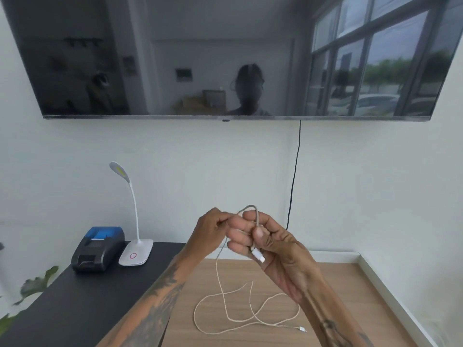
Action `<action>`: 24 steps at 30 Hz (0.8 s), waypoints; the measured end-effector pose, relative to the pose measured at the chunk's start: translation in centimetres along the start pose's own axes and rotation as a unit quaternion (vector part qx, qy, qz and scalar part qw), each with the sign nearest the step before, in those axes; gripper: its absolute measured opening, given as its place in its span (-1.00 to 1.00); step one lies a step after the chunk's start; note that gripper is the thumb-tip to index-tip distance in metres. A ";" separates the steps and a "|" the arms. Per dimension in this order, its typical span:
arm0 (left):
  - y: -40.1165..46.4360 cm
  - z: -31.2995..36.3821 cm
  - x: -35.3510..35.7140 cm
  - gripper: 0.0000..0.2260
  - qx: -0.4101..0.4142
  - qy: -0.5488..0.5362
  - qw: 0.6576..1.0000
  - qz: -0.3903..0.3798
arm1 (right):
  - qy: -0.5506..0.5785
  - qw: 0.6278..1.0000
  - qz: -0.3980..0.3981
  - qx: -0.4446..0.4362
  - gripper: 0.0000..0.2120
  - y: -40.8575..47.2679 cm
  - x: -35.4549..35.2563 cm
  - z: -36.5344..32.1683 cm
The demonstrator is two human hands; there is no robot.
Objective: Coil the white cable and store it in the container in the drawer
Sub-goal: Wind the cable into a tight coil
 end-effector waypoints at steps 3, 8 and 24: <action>-1.2 0.0 0.8 -0.82 0.049 0.011 0.998 -0.043 | -0.013 0.997 0.017 -0.079 -0.76 2.7 -1.2 -1.4; -2.7 0.8 0.5 -0.82 0.070 -0.048 0.995 -0.053 | -0.106 0.966 0.177 -0.155 -0.74 7.5 -5.6 -4.1; -3.1 2.7 -5.2 -0.87 0.146 0.053 0.987 0.042 | -0.298 0.924 0.009 0.238 -0.71 2.2 -5.6 0.5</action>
Point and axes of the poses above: each hand's wrist, its own y-axis towards the middle knuckle, its own x-axis out of the palm, z = x × y, the point moved 2 cm from there along y, towards the middle knuckle, and after that the axes turned 12 degrees about -z, right-handed, at the moved point
